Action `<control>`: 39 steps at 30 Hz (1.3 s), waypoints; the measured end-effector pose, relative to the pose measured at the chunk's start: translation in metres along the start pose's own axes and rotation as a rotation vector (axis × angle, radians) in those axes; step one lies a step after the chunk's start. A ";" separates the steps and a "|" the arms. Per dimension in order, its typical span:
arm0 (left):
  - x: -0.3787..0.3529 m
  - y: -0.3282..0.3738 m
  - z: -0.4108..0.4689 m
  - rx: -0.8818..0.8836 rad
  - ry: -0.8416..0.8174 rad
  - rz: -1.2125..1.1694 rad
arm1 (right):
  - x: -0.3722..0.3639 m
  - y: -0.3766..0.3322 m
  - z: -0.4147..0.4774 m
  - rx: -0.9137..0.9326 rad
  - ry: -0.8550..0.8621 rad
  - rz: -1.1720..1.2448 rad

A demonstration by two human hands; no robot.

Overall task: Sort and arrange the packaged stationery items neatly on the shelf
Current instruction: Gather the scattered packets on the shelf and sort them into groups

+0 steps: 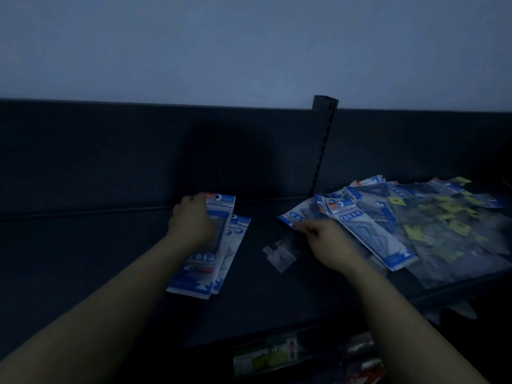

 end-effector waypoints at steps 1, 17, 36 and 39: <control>-0.006 0.012 -0.002 -0.066 0.009 -0.008 | 0.008 0.006 -0.001 -0.013 0.036 0.011; -0.113 0.139 -0.018 -0.036 -0.404 0.041 | 0.061 0.094 0.006 -0.064 -0.154 -0.211; -0.123 0.153 -0.016 -0.033 -0.434 0.025 | 0.089 0.133 0.032 -0.086 -0.084 -0.344; -0.129 0.158 -0.014 -0.056 -0.345 0.133 | 0.088 0.121 0.026 0.007 -0.036 -0.253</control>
Point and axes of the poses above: each hand's wrist, its own z-axis towards the middle knuckle, its own x-axis out of the back of the hand, y = z × x, the point moved 6 cm from there along z, towards the middle knuckle, and after that the axes turned 2 degrees about x, right-handed, at the moved point
